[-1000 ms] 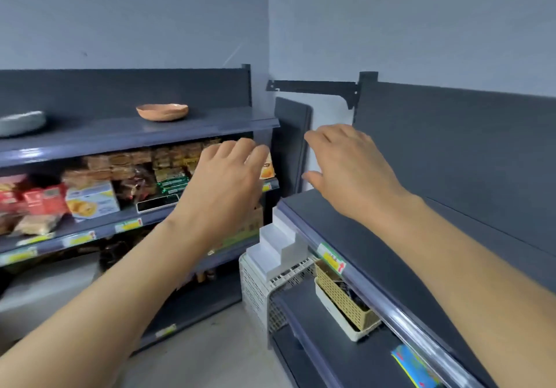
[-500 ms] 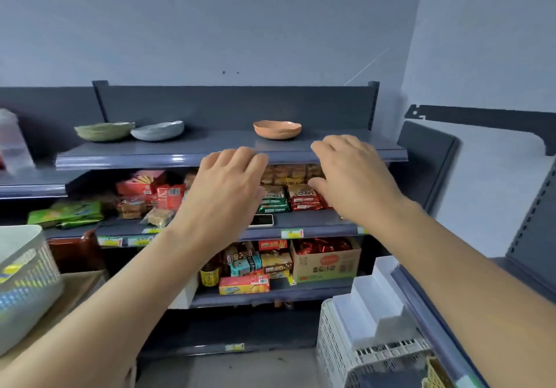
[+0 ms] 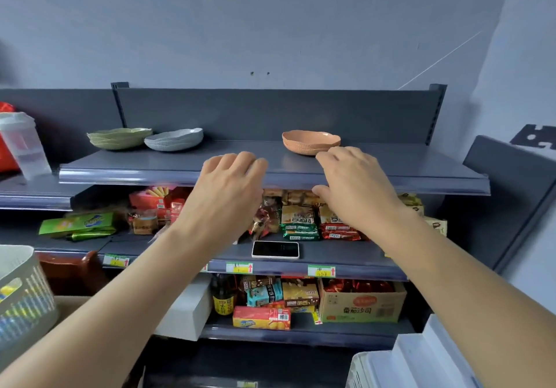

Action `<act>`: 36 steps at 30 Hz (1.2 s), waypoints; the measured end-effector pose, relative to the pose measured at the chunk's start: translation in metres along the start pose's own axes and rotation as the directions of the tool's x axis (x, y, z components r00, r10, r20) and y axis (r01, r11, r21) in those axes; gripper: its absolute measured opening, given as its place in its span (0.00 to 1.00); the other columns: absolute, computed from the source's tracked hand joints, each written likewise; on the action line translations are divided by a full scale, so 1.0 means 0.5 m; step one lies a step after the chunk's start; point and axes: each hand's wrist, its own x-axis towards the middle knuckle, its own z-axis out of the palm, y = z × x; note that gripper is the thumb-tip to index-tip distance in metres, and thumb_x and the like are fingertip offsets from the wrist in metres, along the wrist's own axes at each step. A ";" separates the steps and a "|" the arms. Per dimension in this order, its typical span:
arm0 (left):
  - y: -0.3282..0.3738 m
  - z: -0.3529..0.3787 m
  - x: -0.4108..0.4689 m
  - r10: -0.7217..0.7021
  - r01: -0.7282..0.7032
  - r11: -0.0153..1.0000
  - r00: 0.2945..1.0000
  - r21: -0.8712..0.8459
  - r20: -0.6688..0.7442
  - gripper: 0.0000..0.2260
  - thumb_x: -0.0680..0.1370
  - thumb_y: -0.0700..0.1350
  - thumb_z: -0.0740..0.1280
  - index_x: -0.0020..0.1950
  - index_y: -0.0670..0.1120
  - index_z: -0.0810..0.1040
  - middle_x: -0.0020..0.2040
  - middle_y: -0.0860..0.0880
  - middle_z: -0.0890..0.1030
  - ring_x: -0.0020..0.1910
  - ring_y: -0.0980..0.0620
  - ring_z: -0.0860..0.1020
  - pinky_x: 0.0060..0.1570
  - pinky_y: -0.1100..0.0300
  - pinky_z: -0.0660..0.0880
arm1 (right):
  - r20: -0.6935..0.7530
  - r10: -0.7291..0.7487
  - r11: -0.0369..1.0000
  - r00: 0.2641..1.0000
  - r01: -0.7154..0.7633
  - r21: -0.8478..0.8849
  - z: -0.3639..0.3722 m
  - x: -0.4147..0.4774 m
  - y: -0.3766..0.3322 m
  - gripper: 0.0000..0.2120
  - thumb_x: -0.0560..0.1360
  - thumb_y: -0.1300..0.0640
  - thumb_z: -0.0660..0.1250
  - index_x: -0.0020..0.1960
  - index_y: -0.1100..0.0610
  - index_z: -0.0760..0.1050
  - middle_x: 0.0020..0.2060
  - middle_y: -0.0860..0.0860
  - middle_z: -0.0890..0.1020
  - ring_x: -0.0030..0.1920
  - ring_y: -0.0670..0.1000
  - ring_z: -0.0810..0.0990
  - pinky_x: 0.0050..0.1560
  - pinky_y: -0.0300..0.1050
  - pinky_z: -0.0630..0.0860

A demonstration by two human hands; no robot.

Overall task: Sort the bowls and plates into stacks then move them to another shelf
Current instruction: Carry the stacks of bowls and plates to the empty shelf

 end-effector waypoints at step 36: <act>-0.129 0.664 0.619 -0.064 0.079 0.996 0.965 -0.048 0.255 0.14 0.82 0.45 0.53 0.64 0.44 0.71 0.55 0.45 0.76 0.52 0.43 0.75 0.53 0.51 0.70 | 0.362 0.393 0.892 0.845 -0.446 0.074 0.552 0.615 0.372 0.10 0.77 0.62 0.60 0.57 0.60 0.72 0.55 0.57 0.78 0.54 0.60 0.74 0.42 0.47 0.67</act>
